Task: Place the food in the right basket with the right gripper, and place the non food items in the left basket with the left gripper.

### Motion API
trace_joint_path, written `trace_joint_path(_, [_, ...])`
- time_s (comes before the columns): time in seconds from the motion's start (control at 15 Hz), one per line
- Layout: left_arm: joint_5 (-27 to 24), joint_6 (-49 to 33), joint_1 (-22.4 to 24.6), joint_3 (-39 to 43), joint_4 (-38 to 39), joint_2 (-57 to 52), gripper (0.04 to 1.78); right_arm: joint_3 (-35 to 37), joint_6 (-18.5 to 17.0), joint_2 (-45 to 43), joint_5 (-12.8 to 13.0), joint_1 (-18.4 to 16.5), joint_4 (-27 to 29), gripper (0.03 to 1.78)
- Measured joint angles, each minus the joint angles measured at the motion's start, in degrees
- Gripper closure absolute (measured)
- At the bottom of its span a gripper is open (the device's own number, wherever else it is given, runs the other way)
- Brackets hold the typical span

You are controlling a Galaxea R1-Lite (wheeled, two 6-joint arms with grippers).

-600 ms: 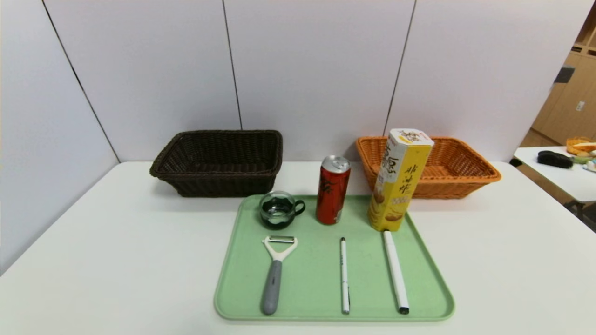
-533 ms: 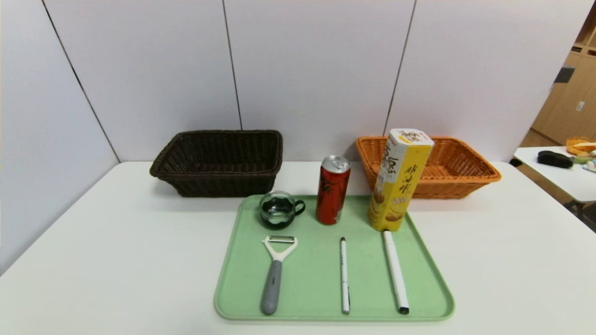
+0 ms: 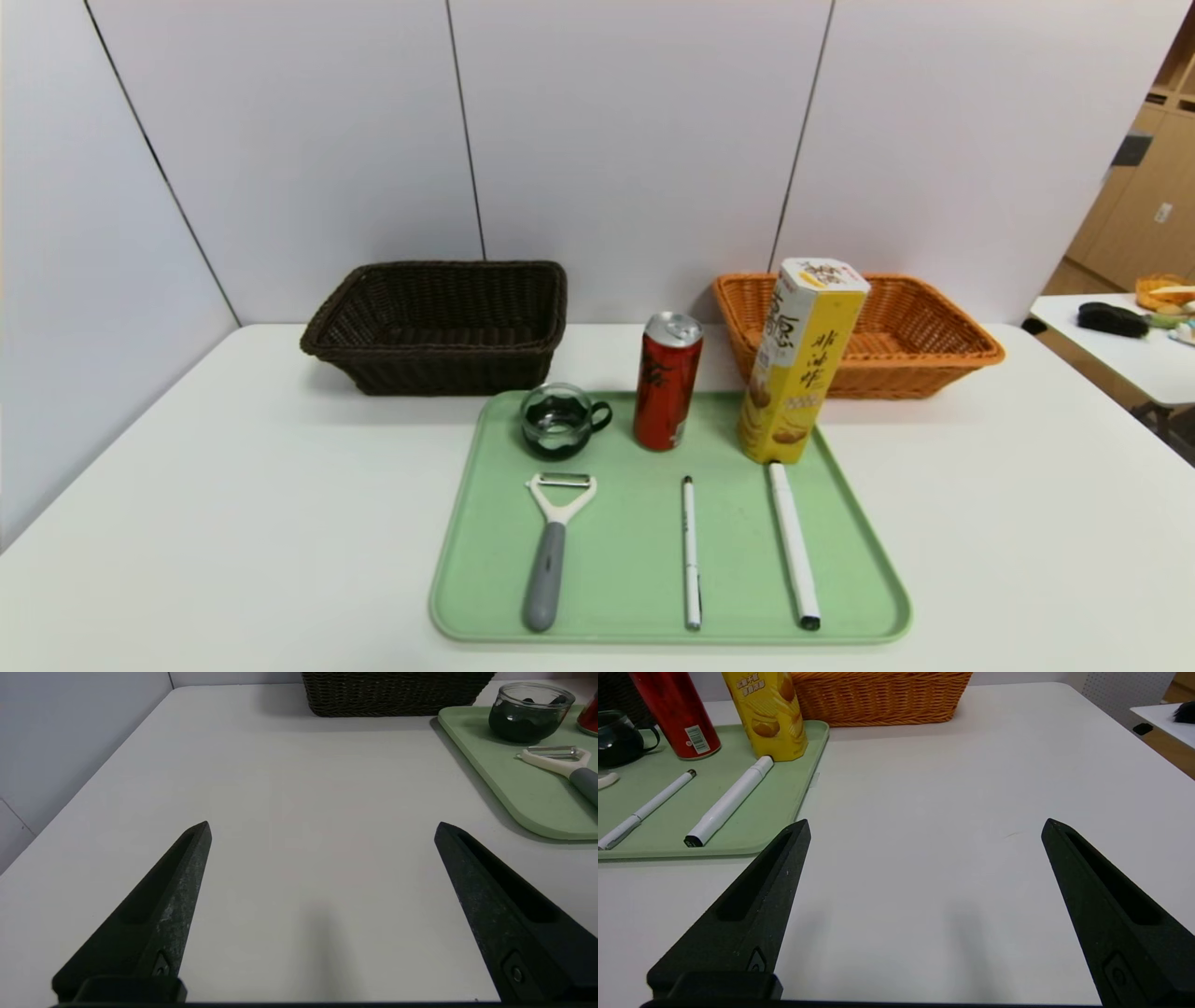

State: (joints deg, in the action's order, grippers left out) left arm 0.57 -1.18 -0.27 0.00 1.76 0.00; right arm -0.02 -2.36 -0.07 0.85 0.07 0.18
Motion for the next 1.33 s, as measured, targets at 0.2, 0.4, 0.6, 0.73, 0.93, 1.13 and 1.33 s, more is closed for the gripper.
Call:
trace_joint_path(0.2, [0.72,-1.65,0.0,0.0,0.09,0.0,0.13,-1.57,1.07,0.05,-0.2,0.0,0.45,0.1])
trace_joint_path(0.4, [0.22,-1.56,0.0,-0.6,-0.52,0.0,0.13,-12.9,1.38,2.35,-1.18,0.0,7.58,0.1])
trace_joint_path(0.6, [-1.67,-1.54,0.0,-9.06,-8.06,0.62,0.13,-30.01,1.27,11.57,-5.58,-0.07,20.71,0.1])
trace_joint_path(0.73, [-2.13,-1.88,0.0,-17.83,-17.3,3.55,0.13,-41.67,0.44,20.08,-9.84,-0.15,29.68,0.1])
trace_joint_path(0.93, [-2.39,-2.26,0.0,-27.53,-24.55,12.29,0.13,-58.23,-2.97,34.74,-17.38,-0.07,38.18,0.1])
trace_joint_path(1.13, [-2.57,-2.39,0.0,-36.11,-25.1,24.05,0.13,-69.24,-5.13,48.75,-20.92,1.79,40.45,0.1])
trace_joint_path(1.33, [-2.69,-3.22,0.0,-44.07,-25.17,36.18,0.13,-78.29,-10.01,60.65,-19.02,7.56,40.91,0.1])
